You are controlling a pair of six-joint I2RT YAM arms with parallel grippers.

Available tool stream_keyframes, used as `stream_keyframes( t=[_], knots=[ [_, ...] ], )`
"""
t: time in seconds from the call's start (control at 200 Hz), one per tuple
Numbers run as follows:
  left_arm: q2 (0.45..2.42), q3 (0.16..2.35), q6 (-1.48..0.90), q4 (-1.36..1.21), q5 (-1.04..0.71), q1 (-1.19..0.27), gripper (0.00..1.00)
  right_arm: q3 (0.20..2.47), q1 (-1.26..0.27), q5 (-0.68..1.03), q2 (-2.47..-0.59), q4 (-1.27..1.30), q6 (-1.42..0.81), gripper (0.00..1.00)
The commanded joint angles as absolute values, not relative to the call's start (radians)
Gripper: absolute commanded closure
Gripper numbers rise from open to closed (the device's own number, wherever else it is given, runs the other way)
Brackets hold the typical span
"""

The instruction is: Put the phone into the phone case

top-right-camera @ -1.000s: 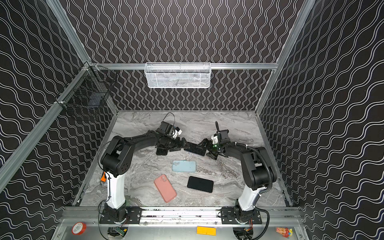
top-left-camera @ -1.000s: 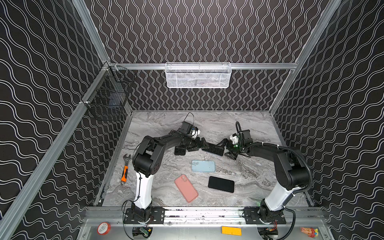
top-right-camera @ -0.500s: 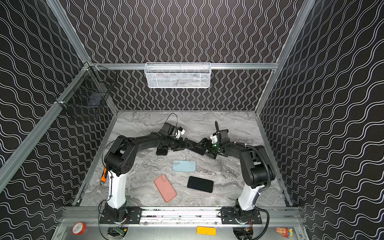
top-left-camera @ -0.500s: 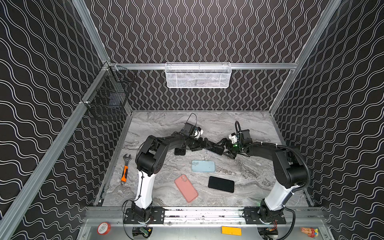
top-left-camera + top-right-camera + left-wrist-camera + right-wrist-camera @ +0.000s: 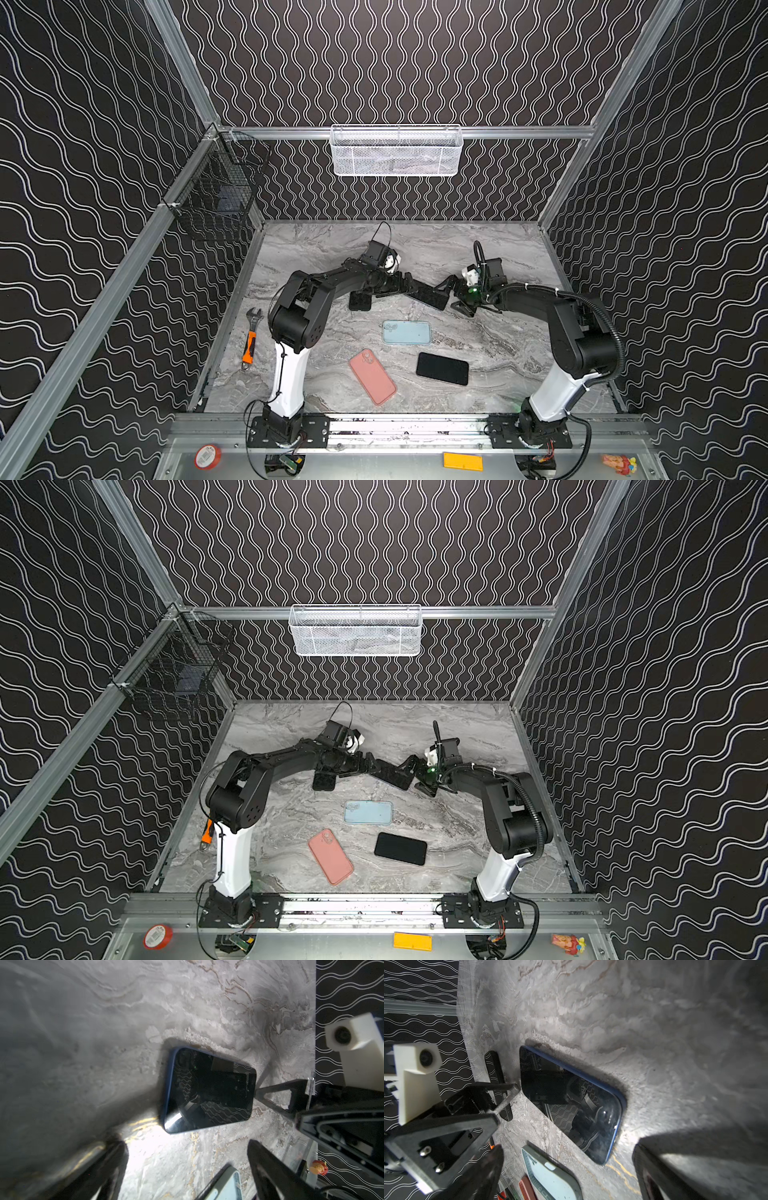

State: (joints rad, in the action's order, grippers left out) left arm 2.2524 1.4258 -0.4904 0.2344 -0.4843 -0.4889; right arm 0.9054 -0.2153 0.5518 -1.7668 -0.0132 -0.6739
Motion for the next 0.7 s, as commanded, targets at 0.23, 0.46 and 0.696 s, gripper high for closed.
stream_keyframes(
  t=[0.23, 0.46, 0.696],
  knots=[
    [2.329, 1.506, -0.451, 0.219, -0.486, -0.485, 0.06, 0.877, -0.215, 0.51, -1.776, -0.046, -0.712, 0.0],
    [2.361, 1.54, -0.462, 0.216, -0.518, -0.497, 0.06, 0.868, -0.215, 0.517, -1.779, -0.035, -0.717, 0.01],
    [2.341, 1.495, -0.48, 0.209, -0.546, -0.532, 0.08, 0.88, -0.215, 0.528, -1.8, -0.025, -0.722, 0.0]
  ],
)
